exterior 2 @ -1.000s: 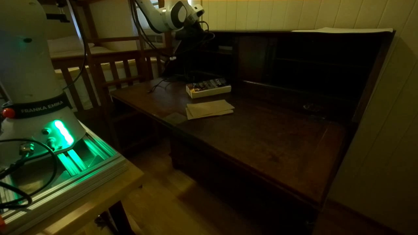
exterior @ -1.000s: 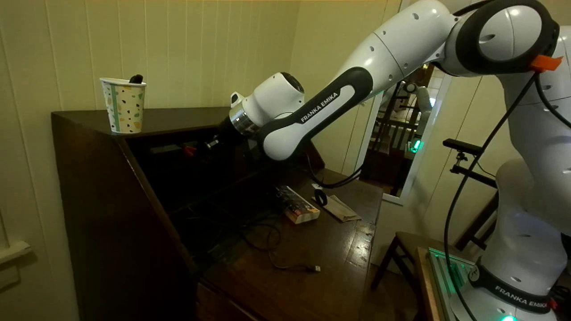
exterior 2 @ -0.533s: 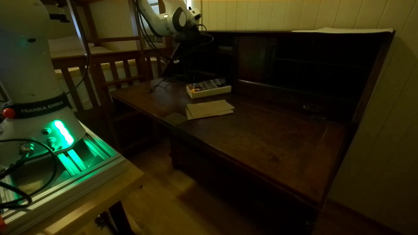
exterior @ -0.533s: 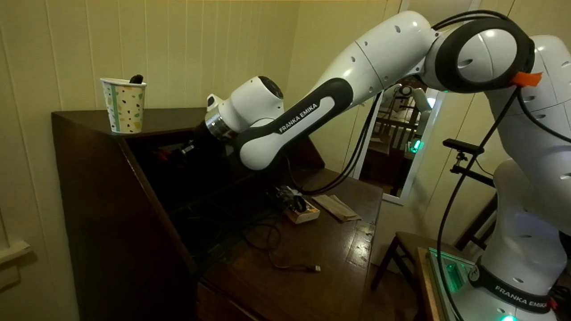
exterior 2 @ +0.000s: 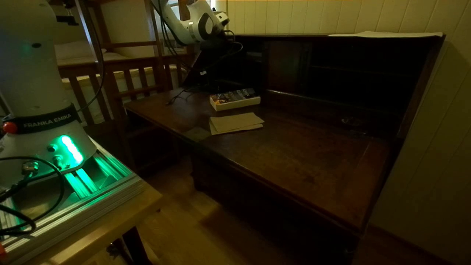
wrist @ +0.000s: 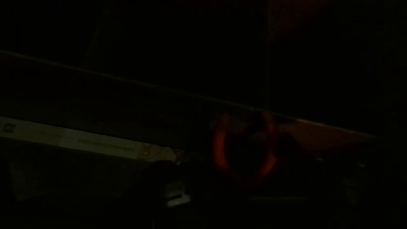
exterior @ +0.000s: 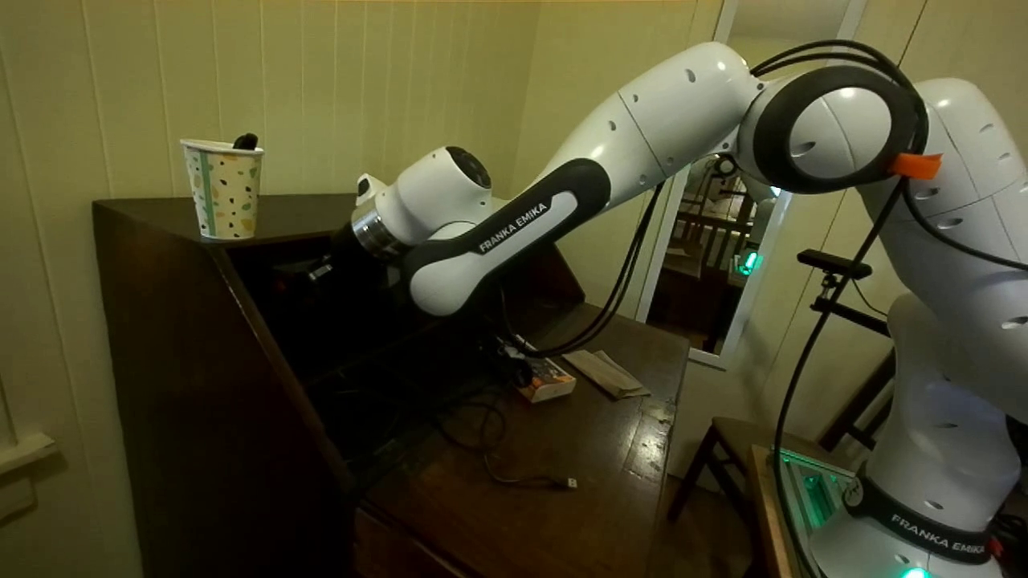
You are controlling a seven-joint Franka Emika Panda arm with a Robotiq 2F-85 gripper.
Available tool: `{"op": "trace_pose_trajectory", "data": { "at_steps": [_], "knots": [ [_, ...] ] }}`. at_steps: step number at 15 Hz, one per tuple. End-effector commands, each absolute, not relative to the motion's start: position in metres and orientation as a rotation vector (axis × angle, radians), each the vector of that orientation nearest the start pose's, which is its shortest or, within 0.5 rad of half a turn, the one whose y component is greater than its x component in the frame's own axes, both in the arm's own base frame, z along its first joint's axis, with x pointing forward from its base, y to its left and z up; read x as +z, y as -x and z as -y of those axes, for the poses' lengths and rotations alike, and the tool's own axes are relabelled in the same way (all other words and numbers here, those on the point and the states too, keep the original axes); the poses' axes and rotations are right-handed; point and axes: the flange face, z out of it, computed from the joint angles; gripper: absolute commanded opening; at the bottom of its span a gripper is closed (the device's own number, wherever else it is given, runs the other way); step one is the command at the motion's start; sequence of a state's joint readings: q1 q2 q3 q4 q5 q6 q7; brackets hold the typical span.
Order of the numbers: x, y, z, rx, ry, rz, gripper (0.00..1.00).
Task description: Pick up the red pliers and put it in the top left compartment
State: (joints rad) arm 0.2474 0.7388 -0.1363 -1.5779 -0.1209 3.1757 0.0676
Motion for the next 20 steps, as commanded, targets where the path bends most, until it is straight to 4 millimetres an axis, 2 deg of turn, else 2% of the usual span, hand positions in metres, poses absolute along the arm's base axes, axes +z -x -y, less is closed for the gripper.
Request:
{"op": "trace_pose_trajectory", "data": {
  "at_steps": [1, 2, 5, 8, 13, 17, 20],
  "knots": [
    [0.311, -0.753, -0.120, -1.358, 2.869, 0.294, 0.79],
    [0.311, -0.754, -0.119, -1.364, 2.872, 0.289, 0.80],
    [0.318, -0.751, -0.117, -1.372, 2.884, 0.278, 0.98],
    [0.333, -0.738, -0.112, -1.336, 2.887, 0.271, 1.00],
    [0.367, -0.691, -0.101, -1.135, 2.899, 0.386, 1.00],
    [0.389, -0.643, -0.063, -0.908, 2.980, 0.425, 1.00],
    [0.415, -0.610, -0.037, -0.871, 2.950, 0.477, 1.00]
  ]
}}
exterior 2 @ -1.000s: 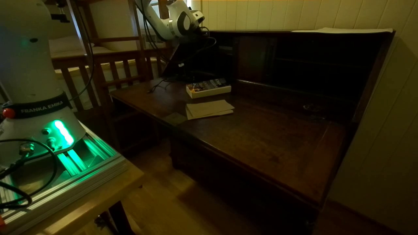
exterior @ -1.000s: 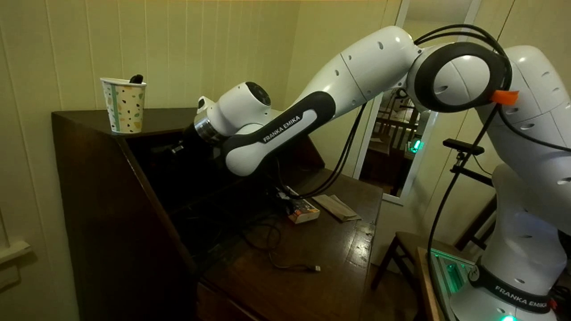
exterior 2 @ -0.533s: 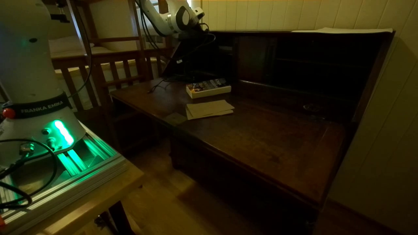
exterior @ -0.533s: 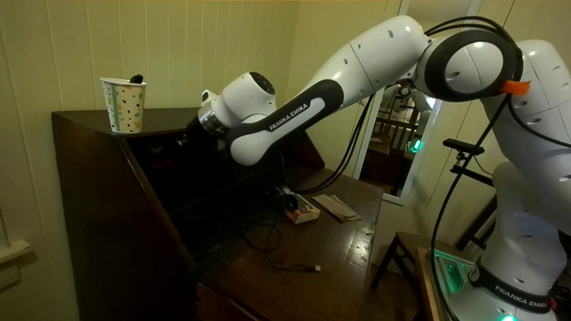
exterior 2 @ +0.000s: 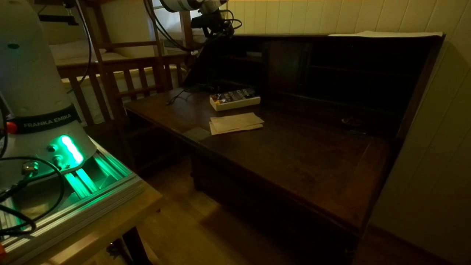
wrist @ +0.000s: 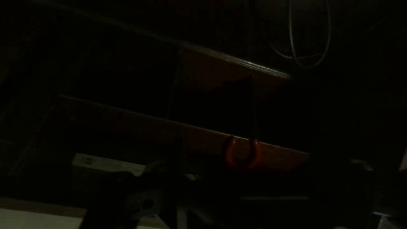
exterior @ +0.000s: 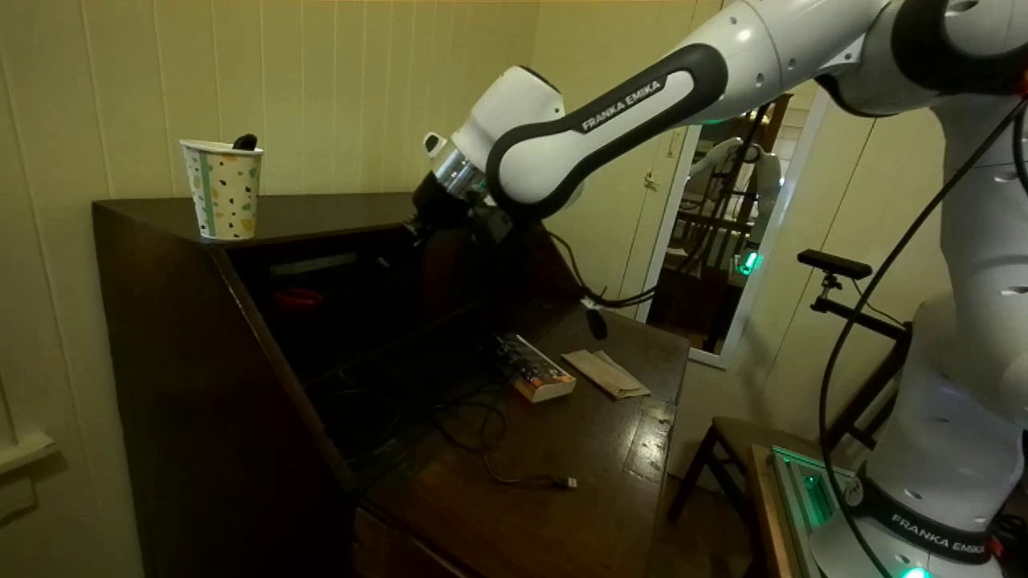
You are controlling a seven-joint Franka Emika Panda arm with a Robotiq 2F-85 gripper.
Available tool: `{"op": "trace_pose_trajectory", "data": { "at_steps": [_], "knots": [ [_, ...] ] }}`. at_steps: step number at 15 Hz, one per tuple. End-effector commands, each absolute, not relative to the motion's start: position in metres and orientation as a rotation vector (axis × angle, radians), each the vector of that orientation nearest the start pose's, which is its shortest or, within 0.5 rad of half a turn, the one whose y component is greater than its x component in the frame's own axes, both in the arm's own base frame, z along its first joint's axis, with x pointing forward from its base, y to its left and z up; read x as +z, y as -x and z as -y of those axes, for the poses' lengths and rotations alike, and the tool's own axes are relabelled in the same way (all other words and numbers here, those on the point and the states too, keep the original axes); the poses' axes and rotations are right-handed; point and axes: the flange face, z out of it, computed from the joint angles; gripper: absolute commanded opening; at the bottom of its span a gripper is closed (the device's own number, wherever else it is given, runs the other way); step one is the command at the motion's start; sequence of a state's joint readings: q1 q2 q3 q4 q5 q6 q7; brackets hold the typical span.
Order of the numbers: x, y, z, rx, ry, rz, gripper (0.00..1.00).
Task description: Pick up the red pliers and put it in the top left compartment
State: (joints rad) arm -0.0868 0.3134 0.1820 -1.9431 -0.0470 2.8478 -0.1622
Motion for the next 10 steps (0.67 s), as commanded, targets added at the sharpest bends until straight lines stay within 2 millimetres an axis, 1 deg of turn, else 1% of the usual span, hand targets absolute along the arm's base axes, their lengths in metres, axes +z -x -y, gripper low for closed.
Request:
{"op": "trace_pose_trajectory", "data": {
  "at_steps": [1, 2, 4, 5, 6, 7, 8, 10],
  "knots": [
    [0.426, -0.601, -0.035, -0.900, 2.922, 0.502, 1.00],
    [0.438, -0.594, -0.035, -0.952, 2.883, 0.508, 1.00],
    [0.465, -0.599, -0.037, -1.056, 2.790, 0.517, 1.00],
    [0.478, -0.606, -0.035, -1.092, 2.731, 0.403, 1.00],
    [0.488, -0.609, -0.029, -1.096, 2.683, 0.341, 1.00],
    [0.474, -0.607, -0.037, -1.065, 2.748, 0.403, 1.00],
    [0.482, -0.607, -0.035, -1.087, 2.719, 0.373, 1.00],
    [0.487, -0.609, -0.031, -1.102, 2.704, 0.346, 1.00]
  ]
}}
